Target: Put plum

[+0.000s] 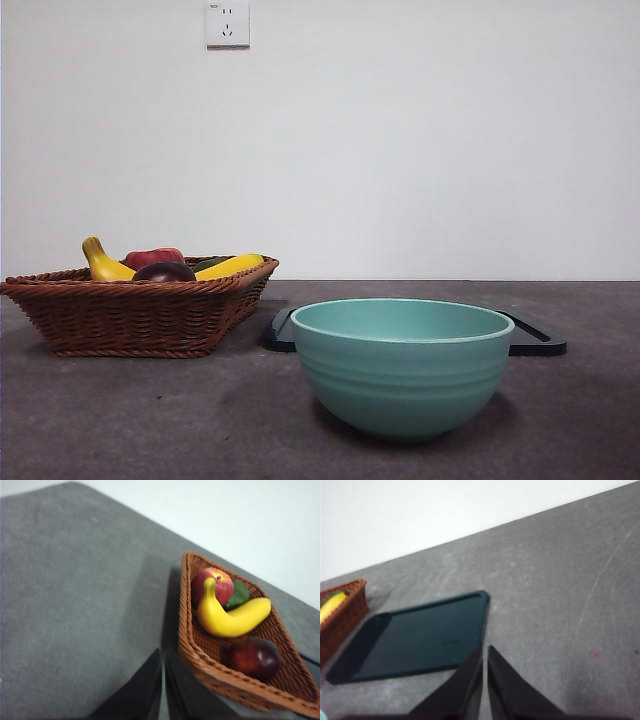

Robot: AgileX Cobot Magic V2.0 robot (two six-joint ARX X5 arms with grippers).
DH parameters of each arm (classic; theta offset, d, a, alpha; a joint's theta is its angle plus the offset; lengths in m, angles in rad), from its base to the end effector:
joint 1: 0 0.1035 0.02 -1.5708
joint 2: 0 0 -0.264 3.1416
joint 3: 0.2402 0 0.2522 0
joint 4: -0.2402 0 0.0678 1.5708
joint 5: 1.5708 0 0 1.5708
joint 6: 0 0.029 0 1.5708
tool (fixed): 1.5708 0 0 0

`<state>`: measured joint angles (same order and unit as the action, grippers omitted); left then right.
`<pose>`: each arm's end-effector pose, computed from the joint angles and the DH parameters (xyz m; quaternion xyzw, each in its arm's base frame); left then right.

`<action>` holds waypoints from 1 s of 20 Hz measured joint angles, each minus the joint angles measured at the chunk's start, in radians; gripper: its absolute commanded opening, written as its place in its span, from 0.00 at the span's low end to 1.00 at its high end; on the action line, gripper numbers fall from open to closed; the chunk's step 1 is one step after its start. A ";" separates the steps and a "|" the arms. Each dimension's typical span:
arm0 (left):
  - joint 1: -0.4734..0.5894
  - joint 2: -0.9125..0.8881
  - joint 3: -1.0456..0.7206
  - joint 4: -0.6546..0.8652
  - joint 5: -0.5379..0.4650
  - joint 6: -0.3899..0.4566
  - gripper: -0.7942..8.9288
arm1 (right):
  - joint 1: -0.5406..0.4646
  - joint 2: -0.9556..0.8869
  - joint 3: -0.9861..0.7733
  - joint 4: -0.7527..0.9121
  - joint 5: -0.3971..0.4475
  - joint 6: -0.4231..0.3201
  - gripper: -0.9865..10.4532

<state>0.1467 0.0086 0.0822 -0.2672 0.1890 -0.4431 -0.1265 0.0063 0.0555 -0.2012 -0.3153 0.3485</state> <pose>0.0902 0.0078 0.1651 -0.2344 0.0976 0.0004 0.9672 0.0924 -0.0027 0.1627 0.1885 0.0892 0.0797 0.9748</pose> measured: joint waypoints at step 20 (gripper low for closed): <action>-0.014 0.473 0.553 -0.368 0.273 0.252 0.09 | 0.011 0.372 0.496 -0.382 -0.211 -0.097 0.09</action>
<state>0.1329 0.4820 0.6353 -0.6353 0.4618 -0.1913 -0.1154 0.3779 0.5510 -0.5831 -0.5259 0.2512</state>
